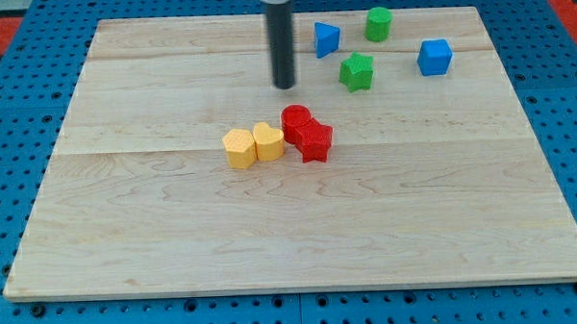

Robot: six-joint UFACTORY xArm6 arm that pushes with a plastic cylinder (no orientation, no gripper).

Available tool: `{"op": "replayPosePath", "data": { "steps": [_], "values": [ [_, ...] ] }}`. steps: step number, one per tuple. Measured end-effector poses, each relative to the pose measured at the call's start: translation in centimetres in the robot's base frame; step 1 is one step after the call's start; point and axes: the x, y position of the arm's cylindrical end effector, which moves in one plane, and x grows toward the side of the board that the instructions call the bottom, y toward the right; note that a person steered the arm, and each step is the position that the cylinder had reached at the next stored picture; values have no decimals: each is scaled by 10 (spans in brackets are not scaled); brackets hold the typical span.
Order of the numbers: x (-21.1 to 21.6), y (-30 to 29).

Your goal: Move the green star to the horizontal right side of the red circle

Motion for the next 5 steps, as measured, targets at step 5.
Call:
{"op": "replayPosePath", "data": {
  "steps": [5],
  "values": [
    [81, 160]
  ]
}}
